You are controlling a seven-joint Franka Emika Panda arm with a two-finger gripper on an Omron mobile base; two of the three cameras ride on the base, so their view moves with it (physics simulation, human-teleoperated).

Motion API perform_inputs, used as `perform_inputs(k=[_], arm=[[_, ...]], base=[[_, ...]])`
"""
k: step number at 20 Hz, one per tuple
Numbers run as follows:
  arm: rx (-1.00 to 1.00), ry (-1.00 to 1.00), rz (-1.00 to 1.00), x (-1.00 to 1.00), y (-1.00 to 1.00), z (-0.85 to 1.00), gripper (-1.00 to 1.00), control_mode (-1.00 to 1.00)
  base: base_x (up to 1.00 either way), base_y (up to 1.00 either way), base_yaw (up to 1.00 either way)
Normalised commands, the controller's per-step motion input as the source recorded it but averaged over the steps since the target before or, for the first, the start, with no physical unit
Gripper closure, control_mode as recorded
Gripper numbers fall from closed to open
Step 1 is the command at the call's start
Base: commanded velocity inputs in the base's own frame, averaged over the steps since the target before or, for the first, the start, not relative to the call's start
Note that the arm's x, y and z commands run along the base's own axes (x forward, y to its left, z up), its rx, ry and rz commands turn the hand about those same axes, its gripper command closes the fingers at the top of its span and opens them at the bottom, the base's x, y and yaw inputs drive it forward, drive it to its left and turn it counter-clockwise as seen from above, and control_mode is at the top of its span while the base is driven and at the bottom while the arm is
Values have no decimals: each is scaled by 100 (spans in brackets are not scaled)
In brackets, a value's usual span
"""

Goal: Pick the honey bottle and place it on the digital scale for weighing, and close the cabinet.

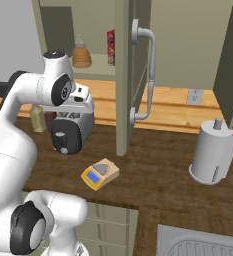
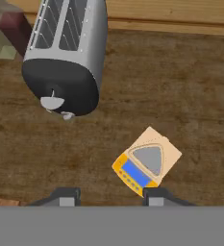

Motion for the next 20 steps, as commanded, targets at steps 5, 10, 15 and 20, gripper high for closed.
perform_inputs(k=[5,10,15,20], arm=[[0,-4,4,-53,2,0,-100,-100],[0,-28,0,-71,0,20,-100,-100],[1,-40,0,-42,0,85,-100,-100],[0,-20,0,-11,0,82,-100,-100]], base=[[0,0,0],[0,0,0],[0,0,0],[0,0,0]])
